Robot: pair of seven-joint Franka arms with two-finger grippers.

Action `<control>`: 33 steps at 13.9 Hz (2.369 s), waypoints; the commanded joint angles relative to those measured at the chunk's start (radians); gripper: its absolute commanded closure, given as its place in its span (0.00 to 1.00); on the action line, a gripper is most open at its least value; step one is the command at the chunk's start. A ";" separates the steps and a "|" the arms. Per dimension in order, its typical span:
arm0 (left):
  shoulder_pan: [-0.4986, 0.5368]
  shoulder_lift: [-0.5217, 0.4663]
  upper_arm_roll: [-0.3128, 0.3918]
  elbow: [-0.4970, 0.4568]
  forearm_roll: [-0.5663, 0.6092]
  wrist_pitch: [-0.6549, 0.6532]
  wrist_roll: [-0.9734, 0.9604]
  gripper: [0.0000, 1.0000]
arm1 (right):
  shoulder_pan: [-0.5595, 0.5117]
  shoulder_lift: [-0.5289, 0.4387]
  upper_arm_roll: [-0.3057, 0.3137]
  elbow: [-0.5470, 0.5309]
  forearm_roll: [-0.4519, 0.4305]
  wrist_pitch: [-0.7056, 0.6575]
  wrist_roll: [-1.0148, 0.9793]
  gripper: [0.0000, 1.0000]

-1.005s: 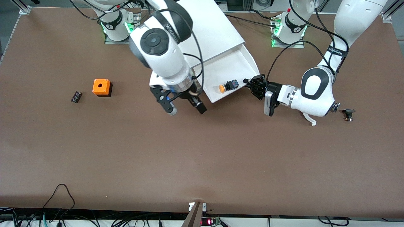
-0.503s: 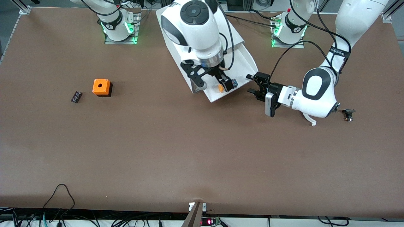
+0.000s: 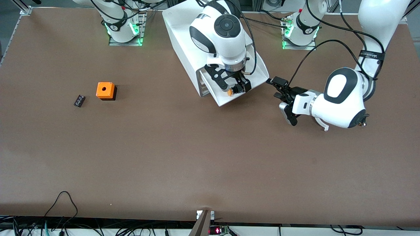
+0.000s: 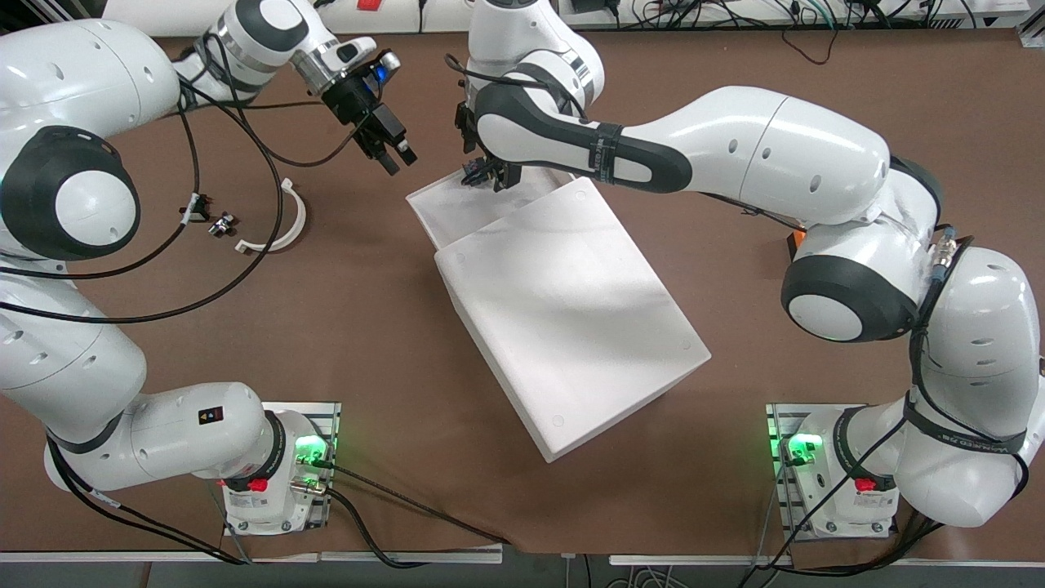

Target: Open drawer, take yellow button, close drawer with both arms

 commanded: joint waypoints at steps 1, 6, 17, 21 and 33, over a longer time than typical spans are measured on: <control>0.001 -0.019 -0.008 0.129 0.183 -0.038 -0.178 0.00 | 0.009 0.027 -0.012 0.037 -0.001 0.005 0.023 0.02; -0.053 -0.026 -0.015 0.218 0.406 -0.090 -0.383 0.00 | 0.009 0.030 -0.013 0.037 -0.001 0.011 0.014 0.62; -0.078 0.098 0.001 0.366 0.560 -0.129 -0.395 0.00 | -0.057 -0.007 -0.002 0.164 0.009 -0.119 -0.107 1.00; -0.087 0.081 -0.020 0.338 0.552 -0.090 -0.699 0.00 | -0.204 -0.053 -0.004 0.162 0.012 -0.251 -0.441 1.00; -0.125 -0.034 -0.199 -0.019 0.569 0.401 -1.471 0.00 | -0.602 -0.078 -0.050 0.054 -0.004 -0.379 -1.455 1.00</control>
